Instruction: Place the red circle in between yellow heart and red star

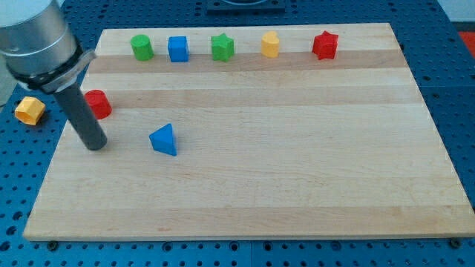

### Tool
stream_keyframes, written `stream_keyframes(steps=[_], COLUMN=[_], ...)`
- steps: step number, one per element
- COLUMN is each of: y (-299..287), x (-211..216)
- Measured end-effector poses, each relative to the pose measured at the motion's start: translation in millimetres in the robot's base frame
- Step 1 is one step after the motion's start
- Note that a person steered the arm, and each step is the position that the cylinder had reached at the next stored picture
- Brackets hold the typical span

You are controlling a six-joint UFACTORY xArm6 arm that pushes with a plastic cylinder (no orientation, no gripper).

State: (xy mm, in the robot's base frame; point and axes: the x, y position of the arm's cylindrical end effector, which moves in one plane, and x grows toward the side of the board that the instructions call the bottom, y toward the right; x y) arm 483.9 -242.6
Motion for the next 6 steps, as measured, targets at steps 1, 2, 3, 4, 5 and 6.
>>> stream_keyframes(steps=[1,2,3,4,5,6], y=[-15,-44,-52,16,130,120], x=[0,2,-46,-72,-73,-71])
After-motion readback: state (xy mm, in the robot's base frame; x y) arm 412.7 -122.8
